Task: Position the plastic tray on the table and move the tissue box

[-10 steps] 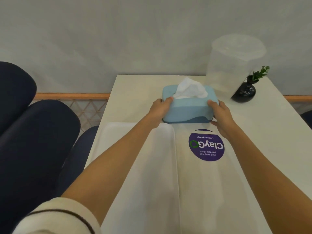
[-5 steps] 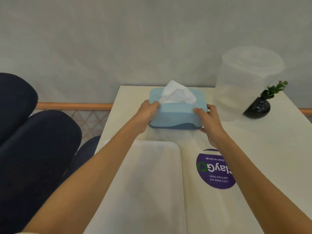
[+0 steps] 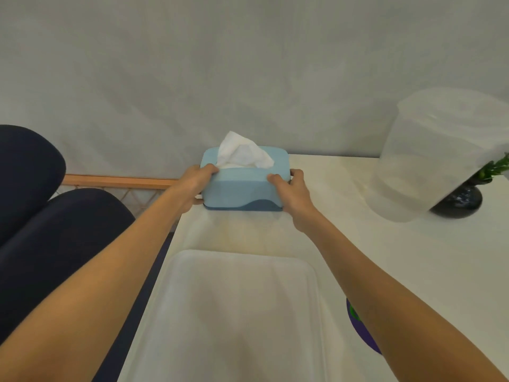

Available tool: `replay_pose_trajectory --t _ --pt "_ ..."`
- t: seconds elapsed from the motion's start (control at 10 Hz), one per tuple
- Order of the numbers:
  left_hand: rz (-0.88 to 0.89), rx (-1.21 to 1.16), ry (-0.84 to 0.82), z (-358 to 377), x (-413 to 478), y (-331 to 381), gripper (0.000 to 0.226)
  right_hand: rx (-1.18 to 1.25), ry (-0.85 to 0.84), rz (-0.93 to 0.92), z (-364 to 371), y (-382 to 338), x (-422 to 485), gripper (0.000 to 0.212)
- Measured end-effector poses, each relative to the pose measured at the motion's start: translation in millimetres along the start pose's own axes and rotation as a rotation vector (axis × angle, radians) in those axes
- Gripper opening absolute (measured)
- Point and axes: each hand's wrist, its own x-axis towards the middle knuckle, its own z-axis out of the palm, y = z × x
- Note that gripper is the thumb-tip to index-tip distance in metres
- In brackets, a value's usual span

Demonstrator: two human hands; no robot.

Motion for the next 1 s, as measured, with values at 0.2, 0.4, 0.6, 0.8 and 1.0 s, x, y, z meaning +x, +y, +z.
replay_pose_trajectory --t 0.2,0.4,0.6,0.8,1.0 --pt "0.101 0.037 0.039 -1 16 -2 0.042 -0.027 -0.010 -0.011 10 -1 12 0.057" --pt "0.221 0.111 0.066 1 26 -2 0.055 -0.029 -0.009 -0.012 13 -8 24 0.059" --pt "0.241 0.134 0.087 0 28 -4 0.058 -0.029 -0.035 0.008 13 -11 23 0.060" --pt "0.347 0.297 0.253 6 10 -2 0.064 -0.113 -0.085 0.087 -2 -16 11 0.068" --pt "0.532 0.375 0.294 3 -36 -10 0.063 -0.229 -0.040 0.070 -17 -18 -23 0.065"
